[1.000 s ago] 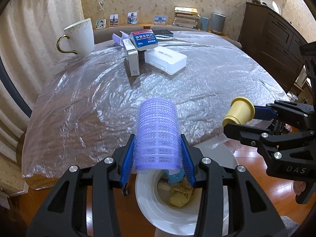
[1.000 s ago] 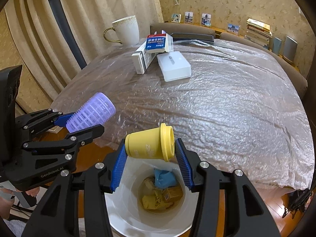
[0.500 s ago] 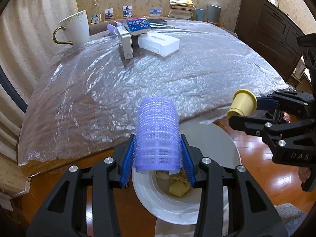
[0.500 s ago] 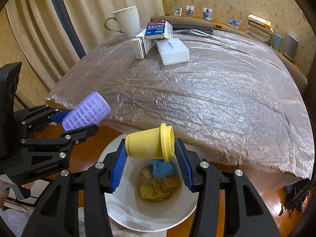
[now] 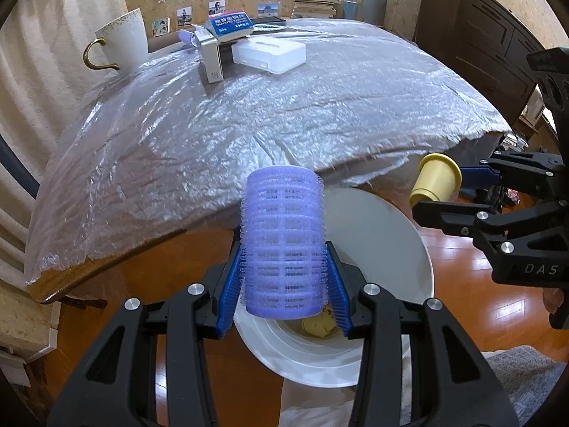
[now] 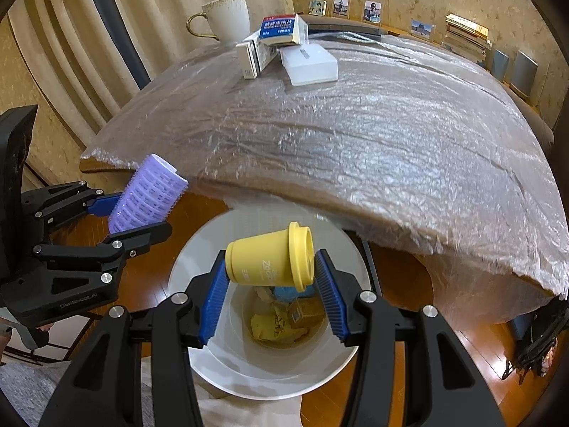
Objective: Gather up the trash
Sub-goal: 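Carry the purple roller and yellow cup with both tools over the white bin, then open both tools to drop the roller and cup into the bin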
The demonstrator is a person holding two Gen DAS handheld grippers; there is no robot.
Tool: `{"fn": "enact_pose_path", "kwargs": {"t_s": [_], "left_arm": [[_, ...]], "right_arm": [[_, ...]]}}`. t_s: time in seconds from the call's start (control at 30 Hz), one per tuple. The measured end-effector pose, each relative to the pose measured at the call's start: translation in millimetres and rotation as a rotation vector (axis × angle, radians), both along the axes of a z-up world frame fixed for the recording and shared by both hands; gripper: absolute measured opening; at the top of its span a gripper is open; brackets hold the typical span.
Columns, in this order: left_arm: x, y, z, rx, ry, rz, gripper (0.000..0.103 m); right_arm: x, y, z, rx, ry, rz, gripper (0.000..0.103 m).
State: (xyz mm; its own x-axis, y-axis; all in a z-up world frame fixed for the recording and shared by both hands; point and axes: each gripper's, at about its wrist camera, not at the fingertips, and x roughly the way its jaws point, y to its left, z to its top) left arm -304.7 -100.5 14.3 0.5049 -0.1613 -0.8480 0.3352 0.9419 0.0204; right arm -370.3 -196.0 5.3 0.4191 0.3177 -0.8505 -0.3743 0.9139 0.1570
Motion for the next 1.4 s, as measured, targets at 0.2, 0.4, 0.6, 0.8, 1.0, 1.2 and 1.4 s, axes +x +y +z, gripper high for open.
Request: {"fn": "enact_pose_path", "kwargs": {"t_s": [0.2,0.4,0.6,0.8,1.0,1.2,1.4], "left_arm": [[-4.7,-2.0,-4.6,-0.005,0.016,-0.007,0.045],[-6.5,-1.8,-13.4,-0.008,0.047,-0.009,0.045],[-7.9,-1.8,-27.2,0.013,0.073,-0.006,0.045],[-6.1,-3.9,-40.2,0.032,0.100,-0.009,0.045],[-4.8,-4.5,-50.6,0.040,0.122,-0.005,0.045],[0.1,-6.4,-58.9,0.046,0.140,-0.007,0.045],[9.2,-5.8,-70.3,0.058,0.162,-0.007,0.045]], "right_arm": [[-3.3,0.4,-5.7,0.001,0.014,0.000,0.048],[-3.9,0.9,-14.4,0.001,0.036,0.002,0.048],[-4.8,0.9,-24.7,-0.007,0.060,0.002,0.048],[-3.7,1.3,-36.0,-0.019,0.087,0.002,0.048],[-2.1,4.7,-46.0,-0.029,0.106,0.005,0.048],[3.3,7.0,-53.0,-0.041,0.122,0.005,0.048],[9.8,12.5,-61.0,-0.051,0.143,0.008,0.048]]}}
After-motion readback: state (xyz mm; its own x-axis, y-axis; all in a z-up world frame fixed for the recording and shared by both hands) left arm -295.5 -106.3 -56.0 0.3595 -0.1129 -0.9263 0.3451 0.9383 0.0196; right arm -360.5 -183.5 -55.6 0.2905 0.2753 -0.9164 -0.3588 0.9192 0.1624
